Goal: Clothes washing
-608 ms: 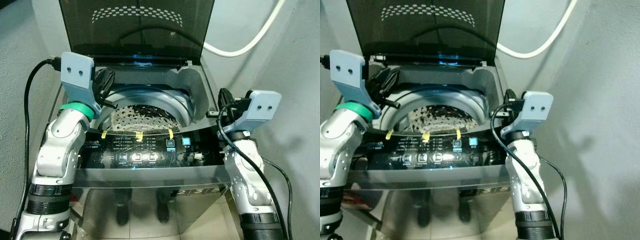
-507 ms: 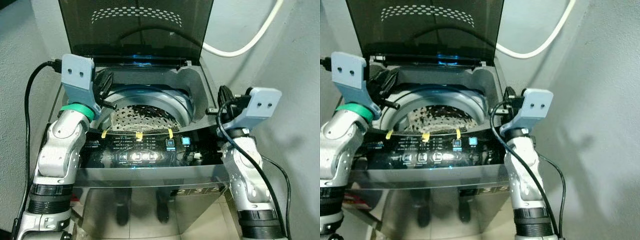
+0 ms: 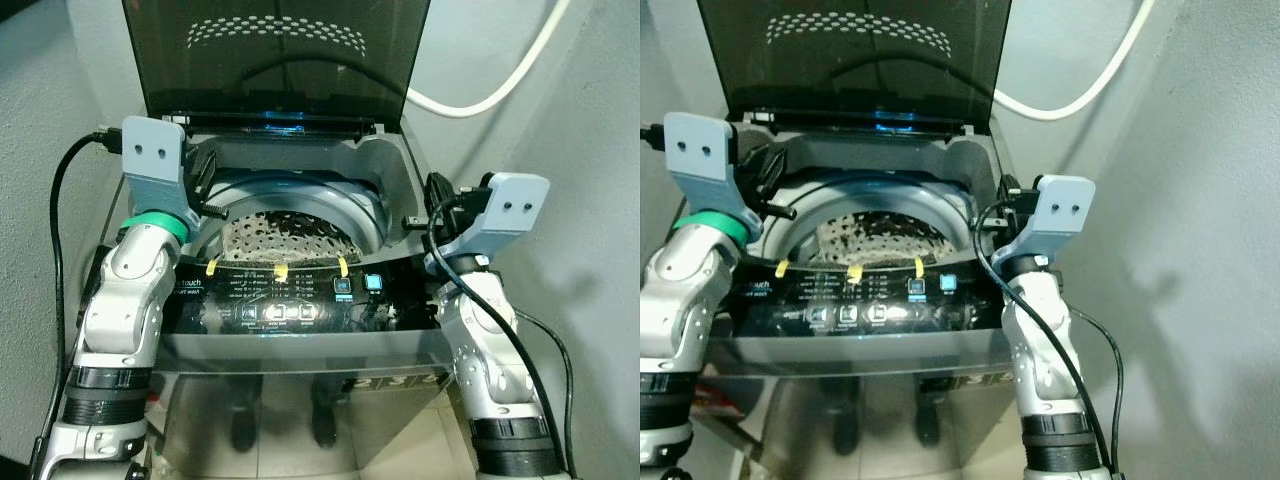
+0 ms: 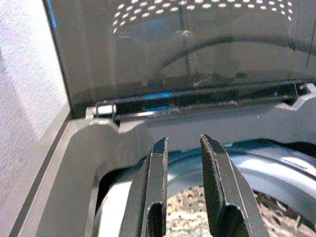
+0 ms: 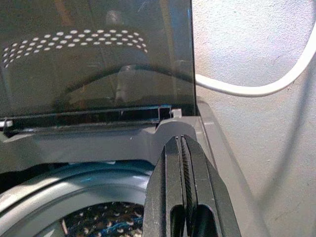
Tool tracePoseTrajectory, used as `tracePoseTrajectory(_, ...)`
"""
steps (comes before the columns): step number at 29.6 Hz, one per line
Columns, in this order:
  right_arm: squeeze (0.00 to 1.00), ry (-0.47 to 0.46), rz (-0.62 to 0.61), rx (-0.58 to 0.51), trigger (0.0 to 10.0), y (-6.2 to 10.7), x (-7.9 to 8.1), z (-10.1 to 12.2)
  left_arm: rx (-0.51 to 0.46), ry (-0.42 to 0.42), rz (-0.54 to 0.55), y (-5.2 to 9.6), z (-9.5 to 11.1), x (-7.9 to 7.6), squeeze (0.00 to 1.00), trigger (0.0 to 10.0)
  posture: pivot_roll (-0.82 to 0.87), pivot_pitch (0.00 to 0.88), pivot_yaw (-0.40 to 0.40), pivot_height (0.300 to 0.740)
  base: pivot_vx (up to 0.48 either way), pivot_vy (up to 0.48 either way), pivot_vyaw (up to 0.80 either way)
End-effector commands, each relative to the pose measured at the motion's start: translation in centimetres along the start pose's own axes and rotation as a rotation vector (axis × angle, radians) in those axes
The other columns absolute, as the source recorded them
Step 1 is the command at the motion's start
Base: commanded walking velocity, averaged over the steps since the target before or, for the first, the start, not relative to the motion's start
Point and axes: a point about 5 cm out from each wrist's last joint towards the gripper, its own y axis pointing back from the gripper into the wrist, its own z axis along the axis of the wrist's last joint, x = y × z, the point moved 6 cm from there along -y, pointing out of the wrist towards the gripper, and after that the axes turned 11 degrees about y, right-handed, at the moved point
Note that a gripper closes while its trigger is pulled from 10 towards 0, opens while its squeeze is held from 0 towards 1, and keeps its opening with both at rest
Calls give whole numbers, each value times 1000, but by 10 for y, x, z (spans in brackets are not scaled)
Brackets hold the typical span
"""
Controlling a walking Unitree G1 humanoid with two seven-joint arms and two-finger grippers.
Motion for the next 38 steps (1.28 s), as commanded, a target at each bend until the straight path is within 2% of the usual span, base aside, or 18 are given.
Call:
tracePoseTrajectory(1, 0, 8, 1, 13, 10000, 1, -1, -3, -3, -1, 4, -1, -1, 0, 0, 10000, 70, 22, 1, 740, -379, 0, 0)
tracePoseTrajectory(19, 0, 47, 22, 20, 10000, 3, 5, -6, -2, 0, 6, -3, -2, -1, 0, 10000, 68, 27, 11, 740, -384, 0, 0)
tracePoseTrajectory(29, 0, 108, 65, 26, 10000, 3, 12, -9, 0, -2, 7, -4, -5, -3, 0, 10000, 68, 26, 11, 740, -343, 0, 0)
tracePoseTrajectory(33, 0, 146, 93, 27, 10000, 5, 16, -12, 51, 0, -11, -1, -20, -11, 0, 10000, 68, 25, 10, 740, 0, 0, 122)
tracePoseTrajectory(34, 0, 186, 114, 27, 10000, 6, 19, -13, 64, -2, -22, 1, -24, -15, 0, 10000, 68, 25, 10, 740, 0, 0, 794)
tracePoseTrajectory(38, 0, 240, 150, 33, 10000, 9, 23, -18, 91, -4, -43, 5, -34, -23, 0, 10000, 68, 24, 11, 740, 0, 0, 794)
